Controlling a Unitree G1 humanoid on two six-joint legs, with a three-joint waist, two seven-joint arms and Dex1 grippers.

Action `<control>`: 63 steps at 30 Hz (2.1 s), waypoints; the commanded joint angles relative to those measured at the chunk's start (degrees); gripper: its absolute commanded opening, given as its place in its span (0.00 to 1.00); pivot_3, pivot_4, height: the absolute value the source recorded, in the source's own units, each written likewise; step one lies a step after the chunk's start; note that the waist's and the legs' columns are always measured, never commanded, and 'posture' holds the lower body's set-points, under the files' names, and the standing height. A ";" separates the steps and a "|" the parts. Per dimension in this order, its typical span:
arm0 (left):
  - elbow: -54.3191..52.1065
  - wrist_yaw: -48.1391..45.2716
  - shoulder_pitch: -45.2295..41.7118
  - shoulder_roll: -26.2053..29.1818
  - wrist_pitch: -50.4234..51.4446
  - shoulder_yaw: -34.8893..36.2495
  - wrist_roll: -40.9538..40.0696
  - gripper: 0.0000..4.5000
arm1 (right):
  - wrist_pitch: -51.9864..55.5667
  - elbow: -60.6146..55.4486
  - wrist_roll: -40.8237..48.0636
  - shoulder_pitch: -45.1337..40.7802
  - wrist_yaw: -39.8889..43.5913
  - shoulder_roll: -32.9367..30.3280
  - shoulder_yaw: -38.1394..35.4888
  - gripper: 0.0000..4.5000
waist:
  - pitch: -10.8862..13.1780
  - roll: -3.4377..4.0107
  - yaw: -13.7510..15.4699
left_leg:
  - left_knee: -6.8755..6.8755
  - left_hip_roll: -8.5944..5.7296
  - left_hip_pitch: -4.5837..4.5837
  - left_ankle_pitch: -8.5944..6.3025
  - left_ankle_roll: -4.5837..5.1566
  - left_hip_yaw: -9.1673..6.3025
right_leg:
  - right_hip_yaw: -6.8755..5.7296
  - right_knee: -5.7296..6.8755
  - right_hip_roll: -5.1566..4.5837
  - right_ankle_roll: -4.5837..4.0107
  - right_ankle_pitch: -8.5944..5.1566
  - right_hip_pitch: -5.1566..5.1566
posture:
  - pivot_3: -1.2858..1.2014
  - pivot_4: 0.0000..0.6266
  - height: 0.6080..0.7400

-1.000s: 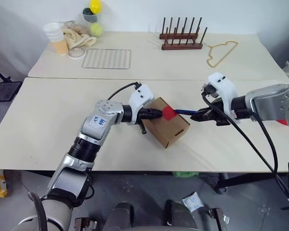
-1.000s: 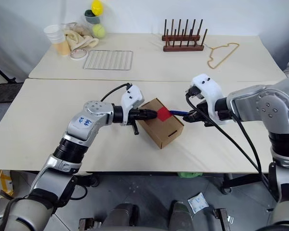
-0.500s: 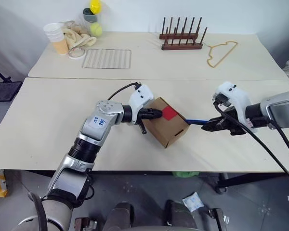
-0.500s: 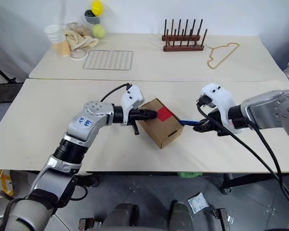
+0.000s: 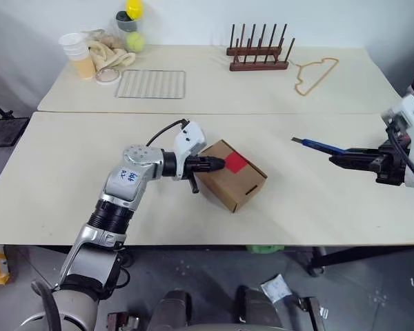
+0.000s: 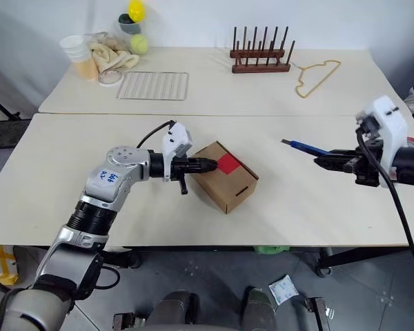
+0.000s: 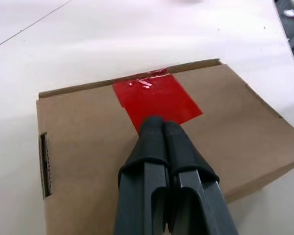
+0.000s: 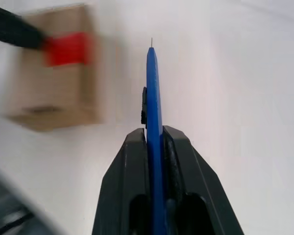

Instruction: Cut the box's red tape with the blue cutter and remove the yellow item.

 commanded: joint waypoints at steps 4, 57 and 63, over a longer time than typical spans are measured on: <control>-1.04 -8.33 -0.62 2.62 -5.07 3.57 -5.35 0.00 | -29.51 14.74 -19.66 6.18 0.91 9.39 4.47 0.03 | 0.01 0.03 0.03 | 0.01 -0.02 0.00 0.00 0.00 0.02 | 0.01 0.02 -0.01 0.00 0.00 -0.03 | 0.52 0.24 1.00; -12.77 4.51 19.58 7.28 2.98 3.94 -4.53 0.00 | -36.80 1.92 -33.15 -2.91 18.05 31.01 25.80 0.00 | 0.03 0.09 -0.02 | 0.25 0.01 0.05 -0.02 -0.06 -0.08 | 0.01 0.26 0.00 -0.02 0.03 0.01 | 0.52 0.24 1.00; -14.60 4.06 20.73 8.52 4.21 4.59 -5.20 0.00 | -33.80 -0.22 -33.12 -1.56 17.60 30.44 26.24 0.00 | 0.03 0.09 0.08 | 0.25 0.01 0.05 -0.02 -0.06 -0.08 | 0.02 0.28 0.00 -0.02 0.03 0.01 | 0.52 0.24 1.00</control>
